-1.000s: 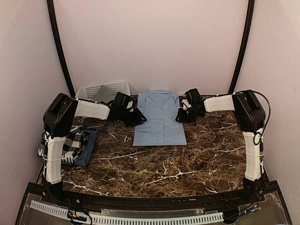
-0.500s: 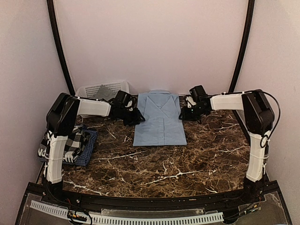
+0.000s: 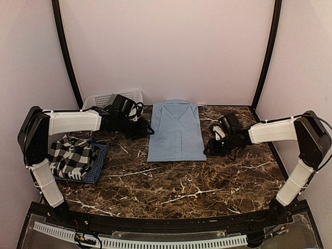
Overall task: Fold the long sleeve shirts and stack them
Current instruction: Fold the rectangle-folded shirt at the center of the board, then pick up the 2/3-rectangle-folded shirt from the center of the board.
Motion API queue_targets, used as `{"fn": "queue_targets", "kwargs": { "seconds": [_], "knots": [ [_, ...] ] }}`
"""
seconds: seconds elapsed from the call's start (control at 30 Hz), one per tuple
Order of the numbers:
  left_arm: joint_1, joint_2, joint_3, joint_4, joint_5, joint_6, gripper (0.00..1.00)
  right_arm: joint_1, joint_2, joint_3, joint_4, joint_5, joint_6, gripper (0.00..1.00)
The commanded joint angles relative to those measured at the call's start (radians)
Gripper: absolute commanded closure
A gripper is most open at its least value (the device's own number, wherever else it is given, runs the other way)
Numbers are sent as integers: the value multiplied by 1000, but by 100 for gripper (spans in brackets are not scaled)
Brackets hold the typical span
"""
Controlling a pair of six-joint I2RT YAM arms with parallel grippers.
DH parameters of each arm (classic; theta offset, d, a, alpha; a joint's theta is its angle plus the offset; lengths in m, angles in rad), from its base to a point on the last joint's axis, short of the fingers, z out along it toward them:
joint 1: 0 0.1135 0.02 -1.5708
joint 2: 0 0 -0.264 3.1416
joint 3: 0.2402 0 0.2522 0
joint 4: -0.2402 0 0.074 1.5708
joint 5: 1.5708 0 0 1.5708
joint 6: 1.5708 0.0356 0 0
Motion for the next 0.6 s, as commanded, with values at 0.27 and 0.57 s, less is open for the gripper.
{"fn": "queue_targets", "kwargs": {
  "seconds": [0.27,0.57],
  "knots": [
    [-28,-175,-359,63,50,-64,60,38,-70,-152,135,-32,116,69],
    [-51,-147,-392,98,51,-90,61,40,-62,-143,164,14,148,68]
  ]
}}
